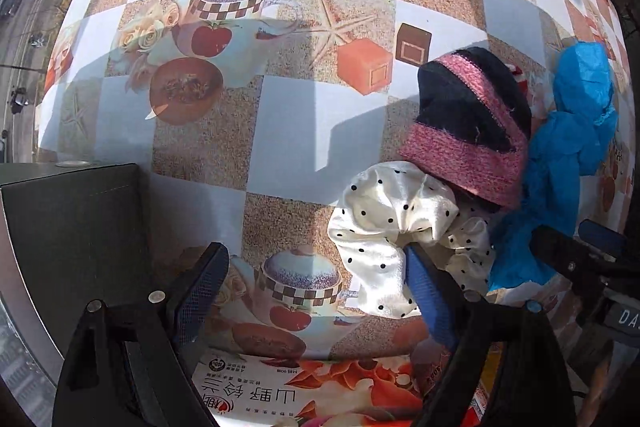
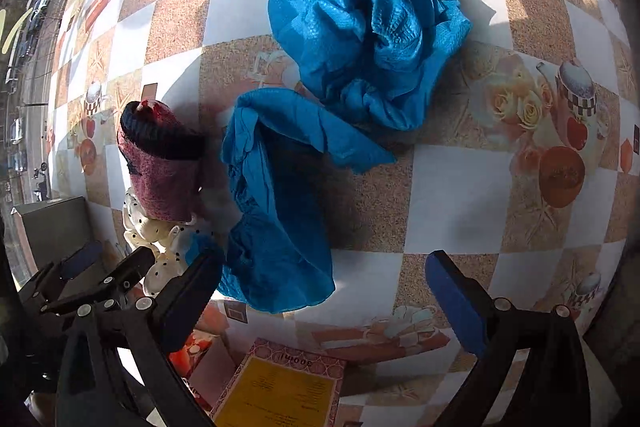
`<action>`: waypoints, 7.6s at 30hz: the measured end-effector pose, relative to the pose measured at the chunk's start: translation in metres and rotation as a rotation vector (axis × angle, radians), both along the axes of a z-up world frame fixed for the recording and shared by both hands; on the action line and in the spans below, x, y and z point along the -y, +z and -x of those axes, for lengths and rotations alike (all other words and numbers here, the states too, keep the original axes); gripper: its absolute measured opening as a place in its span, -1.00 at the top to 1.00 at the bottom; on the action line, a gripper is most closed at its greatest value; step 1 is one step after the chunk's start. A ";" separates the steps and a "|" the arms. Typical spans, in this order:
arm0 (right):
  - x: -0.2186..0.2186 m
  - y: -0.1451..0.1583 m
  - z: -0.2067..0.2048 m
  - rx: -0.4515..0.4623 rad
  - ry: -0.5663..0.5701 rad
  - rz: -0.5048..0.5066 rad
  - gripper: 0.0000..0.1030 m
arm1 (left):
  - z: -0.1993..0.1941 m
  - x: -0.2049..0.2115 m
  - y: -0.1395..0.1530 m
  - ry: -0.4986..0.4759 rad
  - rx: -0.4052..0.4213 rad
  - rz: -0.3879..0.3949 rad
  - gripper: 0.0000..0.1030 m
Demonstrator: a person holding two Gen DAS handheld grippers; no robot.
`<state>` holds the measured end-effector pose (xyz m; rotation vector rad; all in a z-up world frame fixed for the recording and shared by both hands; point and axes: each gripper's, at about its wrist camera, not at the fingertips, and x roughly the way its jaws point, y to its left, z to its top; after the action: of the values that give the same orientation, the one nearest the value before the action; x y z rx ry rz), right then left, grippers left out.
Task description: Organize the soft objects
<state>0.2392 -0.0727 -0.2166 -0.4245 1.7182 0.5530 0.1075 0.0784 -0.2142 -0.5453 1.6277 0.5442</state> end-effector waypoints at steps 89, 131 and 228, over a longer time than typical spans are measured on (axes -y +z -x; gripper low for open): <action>0.219 0.146 0.086 0.254 -0.419 -0.134 0.62 | -0.023 0.250 0.216 -0.896 0.588 -0.027 0.61; 0.090 0.134 0.284 0.144 0.175 -0.153 0.62 | 0.185 0.113 0.209 -0.660 0.566 -0.113 0.61; -0.221 0.183 0.296 0.102 0.569 -0.327 -0.65 | 0.302 -0.066 0.156 0.235 0.463 -0.213 -1.00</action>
<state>-0.0565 0.1484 -0.0337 -0.6957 1.3662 1.1820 -0.1941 0.1443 -0.0582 -0.6523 1.0598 0.6970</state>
